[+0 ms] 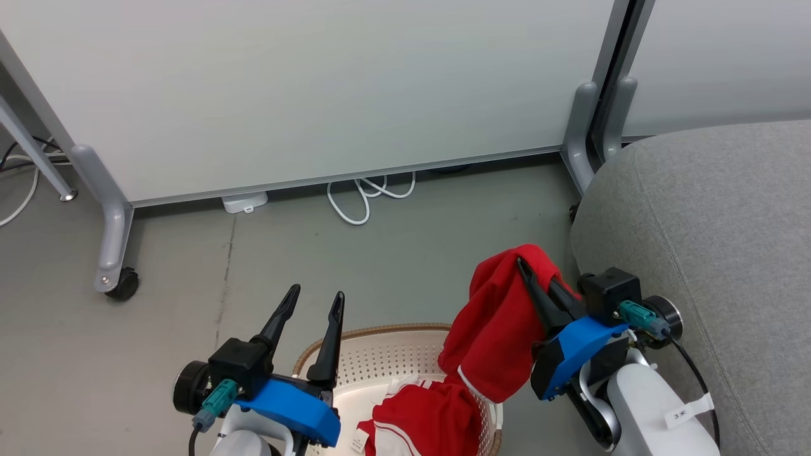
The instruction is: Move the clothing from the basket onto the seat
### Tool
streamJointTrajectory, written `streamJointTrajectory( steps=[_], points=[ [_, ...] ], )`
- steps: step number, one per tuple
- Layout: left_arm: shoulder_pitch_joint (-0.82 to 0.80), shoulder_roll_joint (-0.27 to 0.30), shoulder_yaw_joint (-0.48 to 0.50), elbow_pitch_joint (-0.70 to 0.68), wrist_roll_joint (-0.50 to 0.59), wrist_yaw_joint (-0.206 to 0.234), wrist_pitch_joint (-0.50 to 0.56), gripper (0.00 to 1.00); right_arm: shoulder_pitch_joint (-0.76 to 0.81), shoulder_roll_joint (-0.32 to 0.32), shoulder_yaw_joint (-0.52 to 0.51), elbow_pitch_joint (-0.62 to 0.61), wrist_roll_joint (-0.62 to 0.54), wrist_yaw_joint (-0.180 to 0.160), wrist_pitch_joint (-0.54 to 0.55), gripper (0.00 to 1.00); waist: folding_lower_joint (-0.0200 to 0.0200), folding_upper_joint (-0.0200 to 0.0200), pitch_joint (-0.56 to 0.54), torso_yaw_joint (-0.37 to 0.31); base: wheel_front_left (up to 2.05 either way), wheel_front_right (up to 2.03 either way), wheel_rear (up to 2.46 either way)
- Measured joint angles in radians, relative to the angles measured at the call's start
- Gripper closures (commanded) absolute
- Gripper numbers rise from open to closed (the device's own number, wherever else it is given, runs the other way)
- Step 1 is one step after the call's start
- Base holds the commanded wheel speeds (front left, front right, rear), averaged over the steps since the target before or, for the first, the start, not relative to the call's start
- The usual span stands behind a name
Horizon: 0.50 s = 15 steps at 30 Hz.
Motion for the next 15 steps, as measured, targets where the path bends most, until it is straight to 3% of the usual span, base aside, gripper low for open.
streamJointTrajectory(
  steps=[15],
  points=[
    [0.004,-0.006,0.000,-0.004,0.014,-0.005,0.000,0.00,0.009,0.000,-0.011,-0.042,0.001,0.000,0.013,1.00,0.0000,0.0000,0.020,-0.046,0.00,0.00,0.00]
  ],
)
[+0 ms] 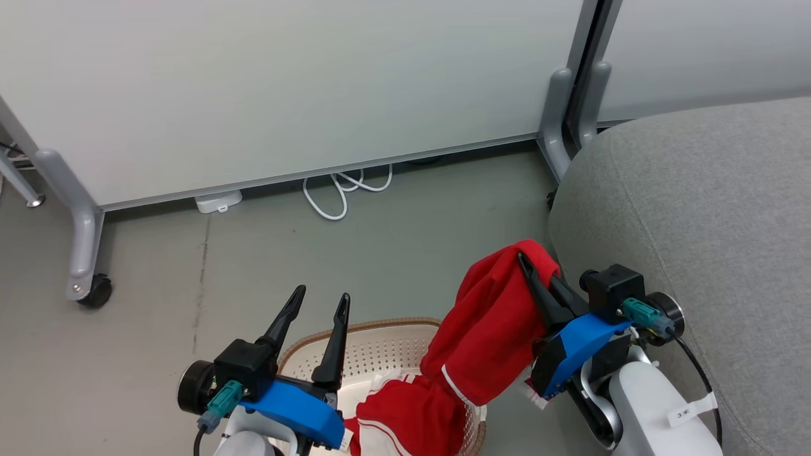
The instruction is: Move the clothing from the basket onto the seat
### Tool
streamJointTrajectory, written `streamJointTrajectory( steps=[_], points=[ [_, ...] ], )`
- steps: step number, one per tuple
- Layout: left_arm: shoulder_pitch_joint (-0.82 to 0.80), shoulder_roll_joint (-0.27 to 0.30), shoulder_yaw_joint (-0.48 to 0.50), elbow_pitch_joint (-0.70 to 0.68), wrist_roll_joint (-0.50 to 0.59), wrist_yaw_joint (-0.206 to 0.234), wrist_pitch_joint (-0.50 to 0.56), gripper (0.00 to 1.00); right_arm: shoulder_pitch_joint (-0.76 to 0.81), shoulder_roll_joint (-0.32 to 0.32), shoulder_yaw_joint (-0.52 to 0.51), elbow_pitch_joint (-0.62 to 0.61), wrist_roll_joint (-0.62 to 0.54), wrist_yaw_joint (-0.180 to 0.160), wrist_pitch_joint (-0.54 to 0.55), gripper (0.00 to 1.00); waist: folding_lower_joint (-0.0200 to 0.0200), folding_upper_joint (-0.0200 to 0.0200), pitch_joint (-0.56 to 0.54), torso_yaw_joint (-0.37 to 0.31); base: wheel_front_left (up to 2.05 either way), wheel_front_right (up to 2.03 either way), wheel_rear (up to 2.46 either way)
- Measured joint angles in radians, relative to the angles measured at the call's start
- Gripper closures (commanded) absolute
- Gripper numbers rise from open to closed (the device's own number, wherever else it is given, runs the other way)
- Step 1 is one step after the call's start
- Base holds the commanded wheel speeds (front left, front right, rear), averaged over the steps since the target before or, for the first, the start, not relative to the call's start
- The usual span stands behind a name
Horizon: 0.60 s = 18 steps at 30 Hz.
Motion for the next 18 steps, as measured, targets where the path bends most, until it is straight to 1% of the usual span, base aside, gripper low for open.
streamJointTrajectory(
  steps=[7,18],
  points=[
    [-0.008,0.005,-0.009,-0.003,0.004,0.000,0.000,0.00,0.000,0.000,-0.008,-0.006,-0.004,0.000,0.000,1.00,0.0000,0.0000,0.010,-0.072,0.00,0.00,0.00],
    [-0.016,0.021,-0.019,-0.005,0.004,0.000,0.000,0.00,0.001,-0.001,-0.025,-0.013,-0.003,0.000,-0.004,1.00,0.0000,0.0000,0.025,-0.225,0.00,0.00,0.00]
  ],
)
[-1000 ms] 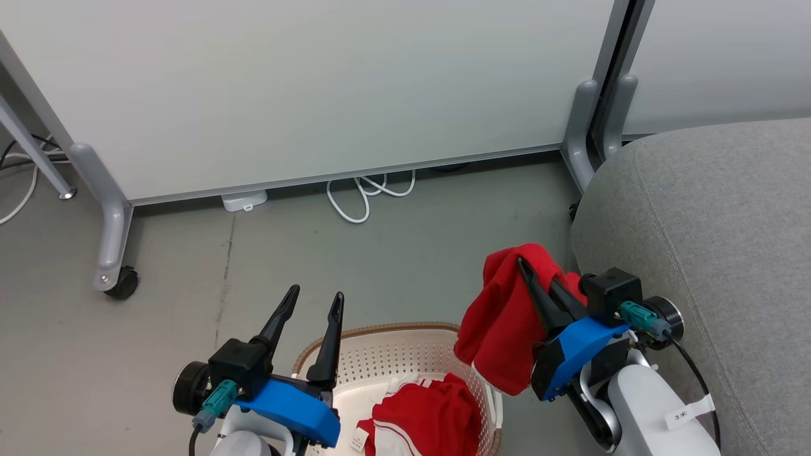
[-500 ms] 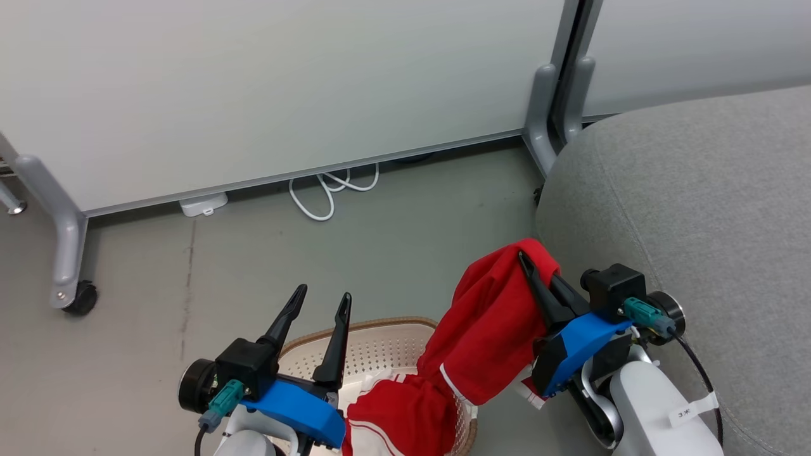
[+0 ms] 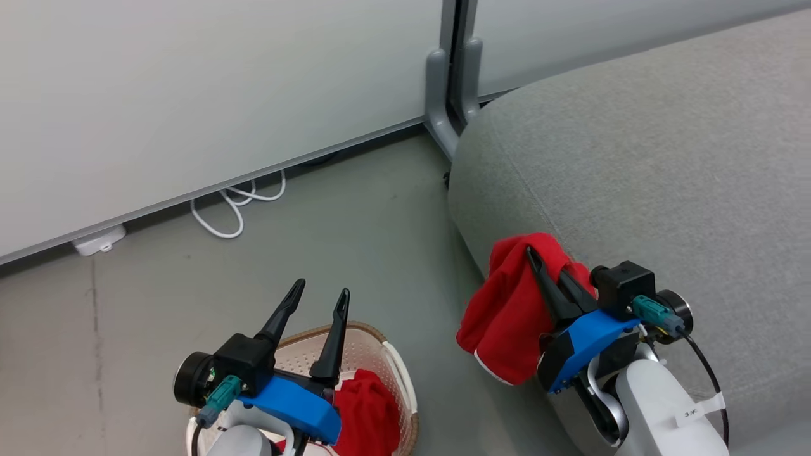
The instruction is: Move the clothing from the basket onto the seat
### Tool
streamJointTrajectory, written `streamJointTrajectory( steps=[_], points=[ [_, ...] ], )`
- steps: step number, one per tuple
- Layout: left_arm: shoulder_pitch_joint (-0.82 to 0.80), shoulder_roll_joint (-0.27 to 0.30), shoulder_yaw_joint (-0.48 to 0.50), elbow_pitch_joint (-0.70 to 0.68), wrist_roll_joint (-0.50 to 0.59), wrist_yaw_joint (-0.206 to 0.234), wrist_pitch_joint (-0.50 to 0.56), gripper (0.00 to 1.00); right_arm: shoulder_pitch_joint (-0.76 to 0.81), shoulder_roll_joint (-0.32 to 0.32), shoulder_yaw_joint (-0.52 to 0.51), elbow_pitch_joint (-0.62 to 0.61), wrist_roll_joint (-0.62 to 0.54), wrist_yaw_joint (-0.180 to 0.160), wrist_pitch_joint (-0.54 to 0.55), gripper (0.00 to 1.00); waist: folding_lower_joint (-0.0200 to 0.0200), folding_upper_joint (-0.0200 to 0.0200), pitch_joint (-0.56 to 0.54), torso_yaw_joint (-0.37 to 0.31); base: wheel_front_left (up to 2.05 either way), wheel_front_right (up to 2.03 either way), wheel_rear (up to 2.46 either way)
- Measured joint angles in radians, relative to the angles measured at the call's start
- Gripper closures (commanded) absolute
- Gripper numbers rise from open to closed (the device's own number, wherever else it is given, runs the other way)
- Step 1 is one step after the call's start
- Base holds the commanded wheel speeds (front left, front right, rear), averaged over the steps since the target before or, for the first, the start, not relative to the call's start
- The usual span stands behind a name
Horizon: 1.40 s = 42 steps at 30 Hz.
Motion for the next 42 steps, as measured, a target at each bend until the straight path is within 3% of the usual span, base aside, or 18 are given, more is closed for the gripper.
streamJointTrajectory(
  steps=[10,19,33,42],
  points=[
    [-0.006,0.004,-0.015,0.007,-0.003,0.000,0.000,0.00,0.023,0.000,-0.013,-0.001,-0.001,0.000,-0.003,1.00,0.0000,0.0000,0.001,-0.128,0.00,0.00,0.00],
    [-0.004,0.004,-0.021,0.009,-0.004,0.000,0.000,0.00,0.051,0.000,-0.032,-0.016,-0.007,0.000,-0.001,1.00,0.0000,0.0000,-0.003,-0.184,0.00,0.00,0.00],
    [-0.023,0.024,-0.035,-0.008,-0.002,0.000,0.000,0.00,0.009,-0.001,-0.056,-0.040,0.036,0.000,0.003,1.00,0.0000,0.0000,0.040,-0.182,0.00,0.00,0.00],
    [-0.091,0.069,-0.062,-0.033,0.015,0.000,0.000,0.00,-0.235,-0.099,-0.212,-0.052,0.071,0.000,0.023,1.00,0.0001,0.0000,0.144,-0.135,0.00,0.00,0.00]
  ],
)
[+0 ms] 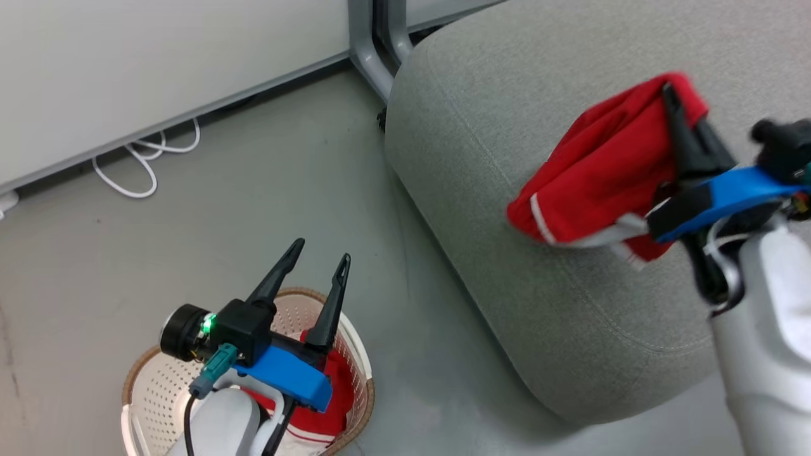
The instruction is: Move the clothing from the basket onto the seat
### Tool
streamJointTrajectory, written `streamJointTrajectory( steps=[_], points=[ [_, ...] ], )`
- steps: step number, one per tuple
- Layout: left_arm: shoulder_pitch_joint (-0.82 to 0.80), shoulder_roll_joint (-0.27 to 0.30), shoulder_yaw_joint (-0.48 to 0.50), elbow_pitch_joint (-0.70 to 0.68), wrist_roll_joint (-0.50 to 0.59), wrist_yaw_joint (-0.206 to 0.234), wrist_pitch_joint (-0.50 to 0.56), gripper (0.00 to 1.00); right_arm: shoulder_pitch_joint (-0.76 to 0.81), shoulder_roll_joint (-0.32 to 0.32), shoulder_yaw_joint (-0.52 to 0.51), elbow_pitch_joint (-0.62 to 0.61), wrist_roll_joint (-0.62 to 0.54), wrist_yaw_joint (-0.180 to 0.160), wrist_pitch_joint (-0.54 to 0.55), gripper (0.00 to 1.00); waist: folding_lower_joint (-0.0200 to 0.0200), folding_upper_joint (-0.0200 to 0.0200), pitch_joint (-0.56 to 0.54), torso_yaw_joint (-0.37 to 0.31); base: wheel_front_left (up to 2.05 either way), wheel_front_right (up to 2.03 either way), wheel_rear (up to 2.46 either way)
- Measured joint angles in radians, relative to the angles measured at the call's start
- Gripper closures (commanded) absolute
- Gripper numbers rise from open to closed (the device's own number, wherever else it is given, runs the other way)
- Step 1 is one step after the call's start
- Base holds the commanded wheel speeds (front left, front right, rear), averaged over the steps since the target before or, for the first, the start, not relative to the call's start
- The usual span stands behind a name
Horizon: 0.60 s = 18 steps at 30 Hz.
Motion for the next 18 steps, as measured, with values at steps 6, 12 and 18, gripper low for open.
streamJointTrajectory(
  steps=[6,12,18],
  points=[
    [-0.082,0.043,-0.040,-0.051,0.017,0.000,0.000,0.00,-0.160,-0.115,-0.161,0.017,0.008,0.000,0.000,1.00,0.0000,0.0000,0.108,0.048,0.00,0.00,0.00],
    [-0.161,0.088,-0.074,-0.109,0.024,0.000,0.000,0.00,-0.274,-0.221,-0.333,0.027,-0.001,0.000,-0.009,1.00,0.0001,0.0000,0.236,0.108,0.00,0.00,0.00],
    [-0.212,0.160,-0.093,-0.163,0.034,0.000,0.000,0.00,-0.342,-0.260,-0.463,0.126,0.012,0.000,-0.059,1.00,0.0002,0.0000,0.384,0.170,0.00,0.00,0.00]
  ],
)
